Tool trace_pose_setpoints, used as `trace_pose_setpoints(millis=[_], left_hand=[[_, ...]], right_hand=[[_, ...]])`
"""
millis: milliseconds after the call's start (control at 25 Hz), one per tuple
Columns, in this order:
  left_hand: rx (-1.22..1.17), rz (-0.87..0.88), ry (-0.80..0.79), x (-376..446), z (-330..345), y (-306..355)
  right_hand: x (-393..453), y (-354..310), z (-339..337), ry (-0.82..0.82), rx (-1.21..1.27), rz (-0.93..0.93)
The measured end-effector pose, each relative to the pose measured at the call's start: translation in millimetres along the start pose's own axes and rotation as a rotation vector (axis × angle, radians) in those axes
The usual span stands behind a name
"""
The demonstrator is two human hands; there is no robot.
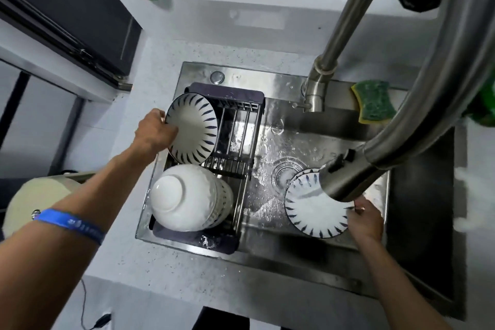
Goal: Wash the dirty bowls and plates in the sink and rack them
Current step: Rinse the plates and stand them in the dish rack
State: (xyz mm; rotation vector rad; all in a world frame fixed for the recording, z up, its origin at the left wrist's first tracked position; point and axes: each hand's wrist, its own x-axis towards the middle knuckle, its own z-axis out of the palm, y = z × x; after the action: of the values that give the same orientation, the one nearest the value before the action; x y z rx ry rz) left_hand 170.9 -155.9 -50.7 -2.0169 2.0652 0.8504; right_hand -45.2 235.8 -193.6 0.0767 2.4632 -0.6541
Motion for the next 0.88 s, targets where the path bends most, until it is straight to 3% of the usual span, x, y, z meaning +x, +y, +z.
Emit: trace_pose_setpoints(millis=[80, 160, 280, 360, 440, 480, 600, 640, 760, 840, 880], left_hand=[[-0.076, 0.12, 0.112, -20.6, -20.7, 10.7], [-0.341, 0.273, 0.232, -70.3, -36.6, 26.7], [-0.692, 0.44, 0.087, -180.3, -9.6, 44.8], [-0.629, 0.494, -0.011, -226.2, 46.1, 43.7], [-0.484, 0.403, -0.048, -238.6, 113.6, 35.8], [-0.5, 0.27, -0.108, -233.8, 144.5, 30.0], [-1.008, -0.314, -0.32, -214.9, 184.4, 27.4], [-1.165, -0.424, -0.367, -210.0, 186.5, 25.9], [-1.309, -0.449, -0.518, -198.9, 174.6, 29.3], [-1.216, -0.408, -0.631, -198.4, 167.8, 36.5], [-1.171, -0.421, -0.604, -198.2, 166.9, 42.2]], right_hand=[[-12.4, 4.5, 2.9, -0.024, 0.199, 0.015], [-25.3, -0.2, 7.0, -0.023, 0.365, 0.078], [-46.0, -22.2, 7.4, -0.082, 0.581, 0.156], [-57.3, -33.6, 0.5, -0.09, 0.665, 0.139], [-67.5, -41.9, -11.5, -0.088, 0.75, 0.134], [-73.1, -45.4, -18.5, -0.094, 0.797, 0.135], [-88.3, -50.5, -23.8, -0.164, 0.878, 0.162], [-92.9, -52.8, -23.8, -0.203, 0.878, 0.163], [-89.7, -65.1, -28.6, -0.293, 0.886, 0.12], [-79.8, -74.8, -34.5, -0.273, 0.916, 0.102], [-76.4, -76.8, -36.7, -0.273, 0.967, 0.116]])
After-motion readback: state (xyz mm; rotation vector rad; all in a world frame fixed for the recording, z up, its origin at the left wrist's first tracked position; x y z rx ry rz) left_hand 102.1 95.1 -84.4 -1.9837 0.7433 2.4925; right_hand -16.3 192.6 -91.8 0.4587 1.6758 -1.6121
